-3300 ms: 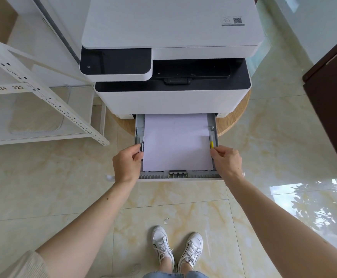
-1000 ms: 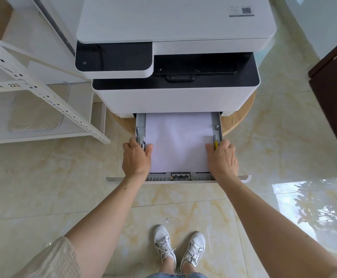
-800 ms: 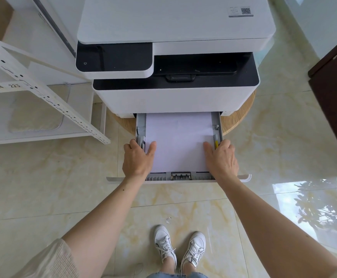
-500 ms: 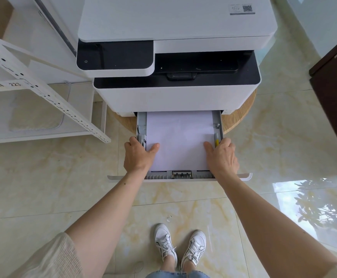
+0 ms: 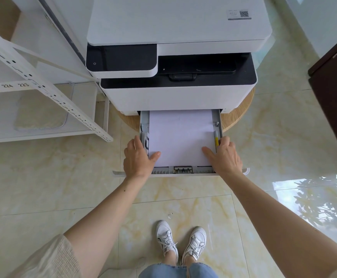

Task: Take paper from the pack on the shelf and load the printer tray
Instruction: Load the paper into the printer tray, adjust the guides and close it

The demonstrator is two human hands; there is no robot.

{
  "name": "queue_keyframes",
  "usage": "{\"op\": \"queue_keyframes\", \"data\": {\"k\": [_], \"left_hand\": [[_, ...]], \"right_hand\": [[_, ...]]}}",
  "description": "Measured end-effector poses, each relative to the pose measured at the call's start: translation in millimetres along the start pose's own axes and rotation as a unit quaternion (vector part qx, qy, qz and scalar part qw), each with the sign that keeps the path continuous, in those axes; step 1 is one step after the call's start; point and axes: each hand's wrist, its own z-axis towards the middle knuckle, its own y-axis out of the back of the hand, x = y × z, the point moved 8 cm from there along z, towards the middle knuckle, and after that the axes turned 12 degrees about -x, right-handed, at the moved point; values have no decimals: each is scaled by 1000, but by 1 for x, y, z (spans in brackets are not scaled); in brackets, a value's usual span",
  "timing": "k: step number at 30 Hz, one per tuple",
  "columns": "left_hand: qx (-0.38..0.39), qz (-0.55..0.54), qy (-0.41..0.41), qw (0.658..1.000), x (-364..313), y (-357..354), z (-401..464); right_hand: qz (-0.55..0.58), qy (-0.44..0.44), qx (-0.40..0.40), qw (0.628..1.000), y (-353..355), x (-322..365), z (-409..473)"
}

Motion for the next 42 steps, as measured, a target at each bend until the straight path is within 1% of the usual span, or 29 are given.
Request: {"op": "queue_keyframes", "data": {"k": [3,7,10,12,16,21,24,28,33,42], "left_hand": [[3,38,-48,998,3,4,-14],[-5,-4,-80,997,3,13,-32],[-15,-27,-113,993,0,20,-44],[-4,-31,-133,991,-1,22,-50],[16,-6,-187,982,2,22,-58],[19,-13,-187,982,12,21,-55],[25,-34,-171,984,13,20,-54],[20,-40,-171,984,14,18,-52],[11,-41,-169,985,9,20,-43],[4,-54,-170,984,-3,23,-10]], "right_hand": [[-13,70,19,997,6,-2,-7],[-30,142,31,989,17,-7,-21],[-53,173,59,982,19,-14,-33],[-74,195,75,975,21,-18,-40],[-114,239,75,961,24,-22,-50],[-106,239,48,964,27,-20,-49],[-91,234,47,967,26,-19,-47],[-90,239,41,966,28,-19,-48],[-106,265,5,958,32,-11,-42],[-100,255,6,962,31,7,-15]]}}
